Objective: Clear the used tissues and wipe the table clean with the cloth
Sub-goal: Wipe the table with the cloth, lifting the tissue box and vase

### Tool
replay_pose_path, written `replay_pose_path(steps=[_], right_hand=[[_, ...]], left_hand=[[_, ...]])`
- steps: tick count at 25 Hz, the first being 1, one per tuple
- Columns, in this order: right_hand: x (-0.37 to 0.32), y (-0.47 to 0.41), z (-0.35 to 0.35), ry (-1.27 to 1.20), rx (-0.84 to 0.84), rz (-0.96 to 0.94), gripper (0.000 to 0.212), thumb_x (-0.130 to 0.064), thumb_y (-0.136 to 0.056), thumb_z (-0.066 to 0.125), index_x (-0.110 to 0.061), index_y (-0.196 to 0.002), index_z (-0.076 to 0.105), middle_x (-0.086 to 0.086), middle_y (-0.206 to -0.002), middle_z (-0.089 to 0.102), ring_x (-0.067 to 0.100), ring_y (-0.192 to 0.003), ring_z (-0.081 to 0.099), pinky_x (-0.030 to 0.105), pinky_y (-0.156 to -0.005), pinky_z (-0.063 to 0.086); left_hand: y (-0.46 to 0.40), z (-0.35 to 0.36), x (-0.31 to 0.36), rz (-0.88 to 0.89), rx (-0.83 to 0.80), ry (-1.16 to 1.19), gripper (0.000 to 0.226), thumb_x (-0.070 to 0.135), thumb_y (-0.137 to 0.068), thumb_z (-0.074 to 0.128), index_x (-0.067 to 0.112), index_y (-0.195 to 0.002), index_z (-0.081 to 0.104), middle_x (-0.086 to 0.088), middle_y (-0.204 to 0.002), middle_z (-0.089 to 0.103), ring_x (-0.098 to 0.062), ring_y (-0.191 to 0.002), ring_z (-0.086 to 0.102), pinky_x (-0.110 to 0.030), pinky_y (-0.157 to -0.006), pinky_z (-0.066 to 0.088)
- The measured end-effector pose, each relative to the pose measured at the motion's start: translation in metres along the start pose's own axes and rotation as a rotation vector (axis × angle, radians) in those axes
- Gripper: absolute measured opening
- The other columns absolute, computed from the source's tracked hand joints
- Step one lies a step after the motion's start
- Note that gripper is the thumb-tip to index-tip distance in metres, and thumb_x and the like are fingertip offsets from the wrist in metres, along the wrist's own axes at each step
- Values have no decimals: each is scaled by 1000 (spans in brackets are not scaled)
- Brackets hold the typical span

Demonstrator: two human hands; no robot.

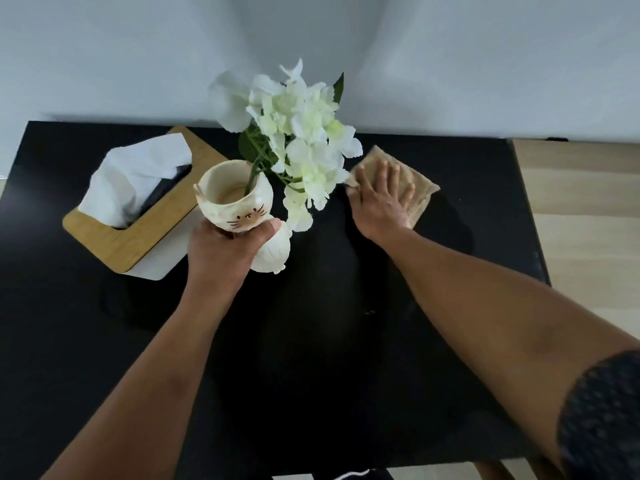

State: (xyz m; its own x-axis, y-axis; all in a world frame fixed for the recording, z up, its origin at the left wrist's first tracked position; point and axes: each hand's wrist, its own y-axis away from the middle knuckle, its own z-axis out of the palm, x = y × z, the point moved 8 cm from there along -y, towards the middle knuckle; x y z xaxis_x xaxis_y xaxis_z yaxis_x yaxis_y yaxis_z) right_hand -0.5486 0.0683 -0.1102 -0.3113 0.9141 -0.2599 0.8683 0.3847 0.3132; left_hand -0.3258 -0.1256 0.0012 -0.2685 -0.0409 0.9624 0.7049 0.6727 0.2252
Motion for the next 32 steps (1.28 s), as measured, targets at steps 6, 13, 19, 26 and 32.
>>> replay_pose_path(steps=[6, 13, 19, 26, 32], right_hand=[[-21, 151, 50, 218, 41, -573, 60, -50, -107, 34, -34, -164, 21, 4, -174, 6, 26, -161, 0, 65, -125, 6], [64, 36, -4, 33, 76, 26, 62, -58, -105, 14, -40, -163, 4, 3, -174, -13, 24, -159, -18, 63, -124, -6], [-42, 96, 44, 157, 47, -335, 63, -54, -107, 23, -36, -165, 5, 7, -173, -13, 29, -158, -20, 66, -123, -2], [98, 150, 23, 174, 118, -262, 62, -49, -106, 34, -34, -164, 20, 2, -174, 7, 25, -161, 4, 64, -123, 14], [112, 10, -30, -73, 114, 252, 62, -57, -105, 17, -38, -164, 6, 5, -173, -16, 25, -157, -24, 62, -123, -14]], left_hand=[[-30, 28, 10, 19, -20, -34, 30, 22, -75, 91, 37, -96, 74, 28, -90, 77, 6, -94, 73, -23, -86, 57], [-42, 20, 5, 10, 7, -20, 30, 20, -74, 92, 37, -93, 76, 24, -93, 79, 0, -96, 75, -29, -86, 58], [-51, 46, 8, 21, 7, -6, 32, 13, -75, 90, 22, -103, 77, 19, -89, 80, 0, -90, 76, -17, -74, 57], [-63, 112, 9, 74, -160, -61, 43, 35, -68, 91, 30, -108, 76, 15, -103, 80, -5, -103, 75, -39, -95, 60], [-70, 125, 0, 77, -201, -66, 57, 38, -67, 91, 24, -119, 74, 9, -110, 79, -9, -108, 74, -43, -99, 59]])
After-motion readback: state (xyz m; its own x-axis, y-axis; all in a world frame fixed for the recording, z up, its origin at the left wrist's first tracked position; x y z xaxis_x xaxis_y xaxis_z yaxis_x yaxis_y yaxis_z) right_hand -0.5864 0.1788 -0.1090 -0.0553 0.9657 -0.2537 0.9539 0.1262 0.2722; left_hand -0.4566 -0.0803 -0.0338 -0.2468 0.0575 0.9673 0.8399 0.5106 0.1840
